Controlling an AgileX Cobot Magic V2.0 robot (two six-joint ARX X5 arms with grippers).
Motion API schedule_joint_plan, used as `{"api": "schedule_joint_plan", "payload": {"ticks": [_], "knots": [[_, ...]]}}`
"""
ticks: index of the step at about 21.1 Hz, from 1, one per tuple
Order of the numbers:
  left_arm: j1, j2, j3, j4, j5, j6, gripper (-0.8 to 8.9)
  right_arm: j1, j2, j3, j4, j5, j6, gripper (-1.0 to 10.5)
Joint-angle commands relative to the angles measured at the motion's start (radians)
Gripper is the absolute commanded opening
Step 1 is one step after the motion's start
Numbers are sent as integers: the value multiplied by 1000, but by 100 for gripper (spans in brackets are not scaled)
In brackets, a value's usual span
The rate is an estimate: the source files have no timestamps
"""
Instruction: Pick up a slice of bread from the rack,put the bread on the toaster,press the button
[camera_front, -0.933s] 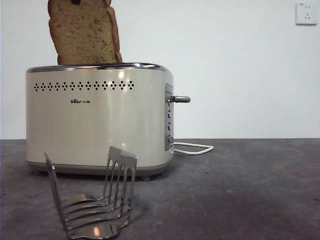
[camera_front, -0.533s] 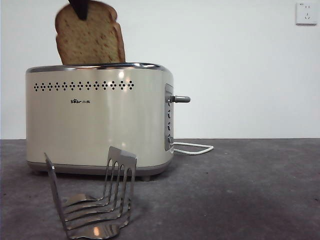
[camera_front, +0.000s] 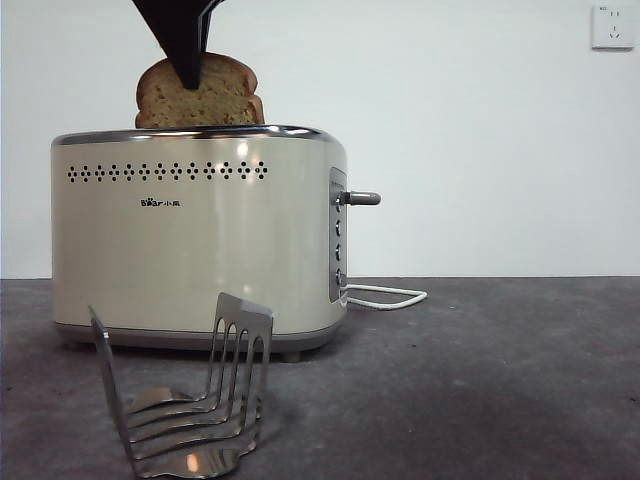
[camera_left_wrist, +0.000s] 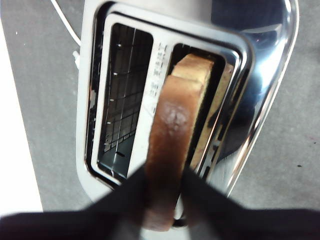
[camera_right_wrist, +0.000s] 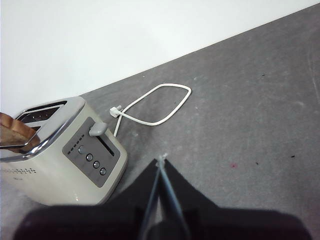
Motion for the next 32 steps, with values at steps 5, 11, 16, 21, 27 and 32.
{"api": "schedule_joint_plan", "payload": {"ticks": [5, 11, 16, 21, 27, 32], "knots": [[13, -12, -3, 32, -64, 3, 482, 0, -2, 4, 0, 4, -5, 0], [-2, -156, -3, 63, -75, -79, 463, 0, -2, 4, -131, 4, 246, 0], [-48, -340, -2, 4, -39, -423, 36, 0, 14, 4, -3, -121, 247, -2], [-65, -434, -2, -47, 81, -782, -8, 0, 124, 4, 205, -294, 280, -3], [-65, -510, -2, -47, 180, -887, -8, 1, 401, 5, 391, -484, 336, -3], [-65, -537, -3, -49, 272, -917, -8, 8, 692, 31, 507, -609, 370, -3]]}}
